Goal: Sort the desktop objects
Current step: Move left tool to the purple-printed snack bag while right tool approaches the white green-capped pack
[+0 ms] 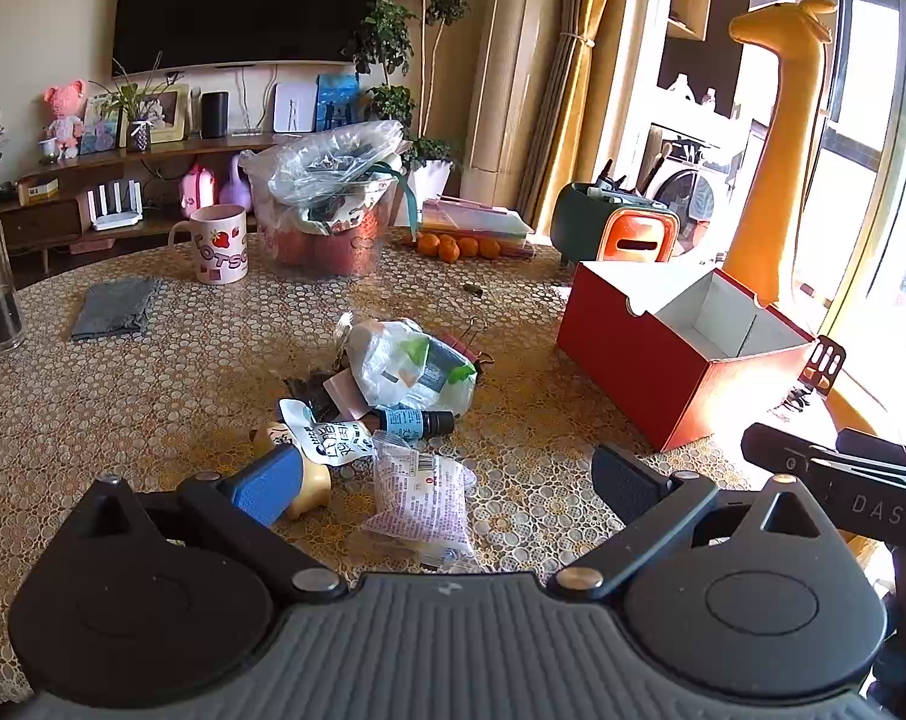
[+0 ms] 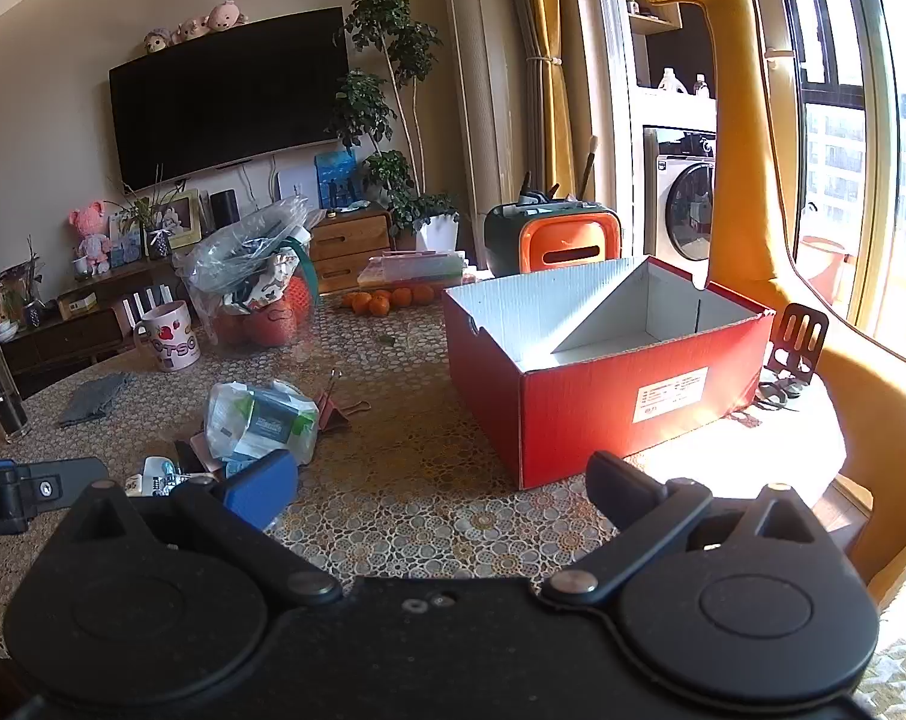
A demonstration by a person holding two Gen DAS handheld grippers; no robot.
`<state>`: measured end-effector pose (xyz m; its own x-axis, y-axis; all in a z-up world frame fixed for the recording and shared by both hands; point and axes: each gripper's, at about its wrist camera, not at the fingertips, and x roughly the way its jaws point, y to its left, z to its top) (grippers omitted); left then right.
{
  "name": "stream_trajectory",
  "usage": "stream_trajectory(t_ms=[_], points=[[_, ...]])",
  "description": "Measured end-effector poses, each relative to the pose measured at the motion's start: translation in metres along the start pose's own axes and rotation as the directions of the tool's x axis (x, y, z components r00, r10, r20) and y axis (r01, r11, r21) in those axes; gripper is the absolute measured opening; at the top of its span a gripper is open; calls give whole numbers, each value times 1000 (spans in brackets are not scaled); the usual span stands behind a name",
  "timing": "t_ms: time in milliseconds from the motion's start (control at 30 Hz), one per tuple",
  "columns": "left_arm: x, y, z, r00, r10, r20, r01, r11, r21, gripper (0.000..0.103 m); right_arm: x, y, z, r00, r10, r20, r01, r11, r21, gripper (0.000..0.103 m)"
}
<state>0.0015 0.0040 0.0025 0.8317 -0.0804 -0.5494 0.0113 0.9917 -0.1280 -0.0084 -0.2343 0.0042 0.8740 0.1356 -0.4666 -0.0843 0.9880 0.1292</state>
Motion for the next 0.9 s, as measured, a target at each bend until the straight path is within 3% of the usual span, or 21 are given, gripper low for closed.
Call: stream_trajectory(t_ms=[267, 667, 900], points=[[5, 0, 1, 1000, 4, -1, -4, 1000, 14, 103, 5, 3, -2, 1000, 19, -1, -19, 999, -39, 103], [32, 12, -2, 1000, 0, -25, 0, 1000, 0, 103, 43, 16, 8, 991, 137, -7, -136, 981, -135, 103], [56, 6, -10, 999, 21, -37, -18, 997, 78, 103, 75, 28, 19, 985, 168, -23, -169, 967, -191, 103]])
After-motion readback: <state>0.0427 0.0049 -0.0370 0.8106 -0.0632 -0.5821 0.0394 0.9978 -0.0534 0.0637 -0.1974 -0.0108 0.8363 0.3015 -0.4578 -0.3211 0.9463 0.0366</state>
